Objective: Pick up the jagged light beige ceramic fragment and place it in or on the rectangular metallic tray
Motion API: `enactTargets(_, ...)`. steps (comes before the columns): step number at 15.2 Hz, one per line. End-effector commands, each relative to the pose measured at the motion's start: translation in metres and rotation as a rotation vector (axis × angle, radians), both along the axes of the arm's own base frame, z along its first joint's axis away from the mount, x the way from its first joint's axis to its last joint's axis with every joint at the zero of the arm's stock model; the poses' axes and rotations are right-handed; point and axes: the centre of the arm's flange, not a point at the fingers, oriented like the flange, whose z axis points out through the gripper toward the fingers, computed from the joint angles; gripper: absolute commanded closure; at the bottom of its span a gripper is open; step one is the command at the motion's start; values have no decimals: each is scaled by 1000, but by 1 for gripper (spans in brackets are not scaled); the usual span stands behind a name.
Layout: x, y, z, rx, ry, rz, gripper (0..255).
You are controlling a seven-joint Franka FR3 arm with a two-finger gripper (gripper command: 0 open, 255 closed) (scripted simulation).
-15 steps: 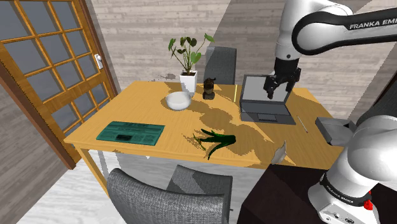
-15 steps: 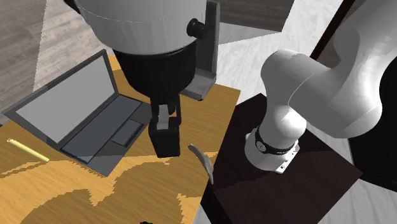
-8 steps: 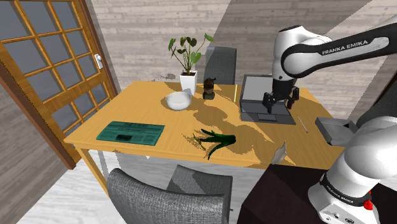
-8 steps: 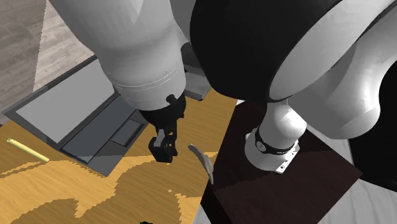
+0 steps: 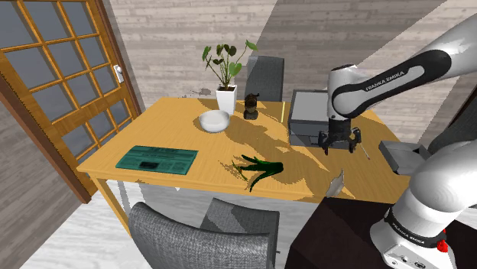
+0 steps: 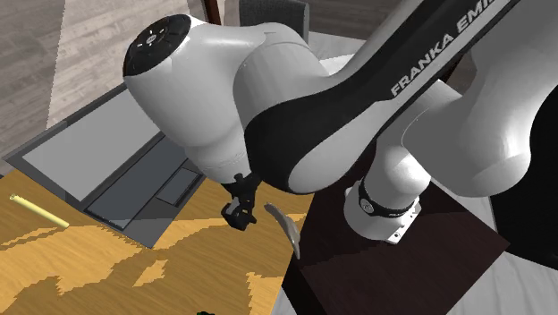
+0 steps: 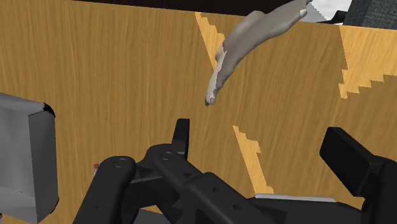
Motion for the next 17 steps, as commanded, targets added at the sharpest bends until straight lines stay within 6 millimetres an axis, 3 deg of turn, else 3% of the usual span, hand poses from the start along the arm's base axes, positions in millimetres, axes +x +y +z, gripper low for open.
enactTargets(1, -7, -6, -25, 6, 21, -67, 0)
enactTargets(5, -22, -19, -71, 18, 61, -186, 0)
enactTargets(12, -32, -17, -107, 18, 61, -186, 0)
enactTargets(17, -33, -17, -110, 18, 61, -186, 0)
